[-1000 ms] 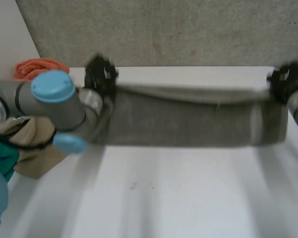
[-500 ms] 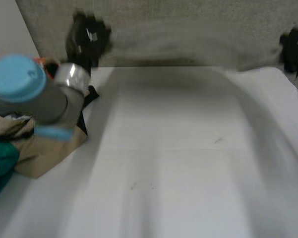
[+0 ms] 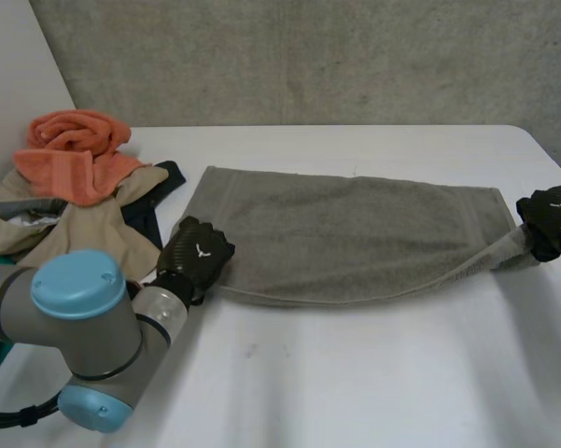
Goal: Fold the laundry.
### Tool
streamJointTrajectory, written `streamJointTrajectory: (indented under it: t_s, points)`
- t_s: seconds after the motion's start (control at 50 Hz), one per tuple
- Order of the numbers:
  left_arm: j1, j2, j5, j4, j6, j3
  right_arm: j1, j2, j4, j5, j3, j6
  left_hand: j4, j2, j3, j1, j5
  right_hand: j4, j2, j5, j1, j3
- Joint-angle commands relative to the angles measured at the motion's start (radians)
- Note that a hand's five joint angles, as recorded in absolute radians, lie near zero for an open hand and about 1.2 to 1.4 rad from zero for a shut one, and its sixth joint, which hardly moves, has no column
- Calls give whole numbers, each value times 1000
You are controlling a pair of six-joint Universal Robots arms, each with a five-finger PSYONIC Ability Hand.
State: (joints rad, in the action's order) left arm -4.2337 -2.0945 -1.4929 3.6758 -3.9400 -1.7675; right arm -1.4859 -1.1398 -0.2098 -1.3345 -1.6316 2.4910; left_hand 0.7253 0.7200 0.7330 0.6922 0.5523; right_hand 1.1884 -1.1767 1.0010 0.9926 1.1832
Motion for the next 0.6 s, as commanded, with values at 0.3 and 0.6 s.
streamJointTrajectory:
  t_s: [0.3, 0.6]
  points:
    - [-109, 85, 2, -171, 220, -63, 27, 6, 9, -8, 10, 25, -60, -54, -67, -27, -61, 208, -220, 221, 404, 213]
    - [-150, 28, -1, -172, 217, -20, 26, 6, 9, -8, 7, 29, 34, 39, 26, 67, 33, 208, -220, 221, 404, 213]
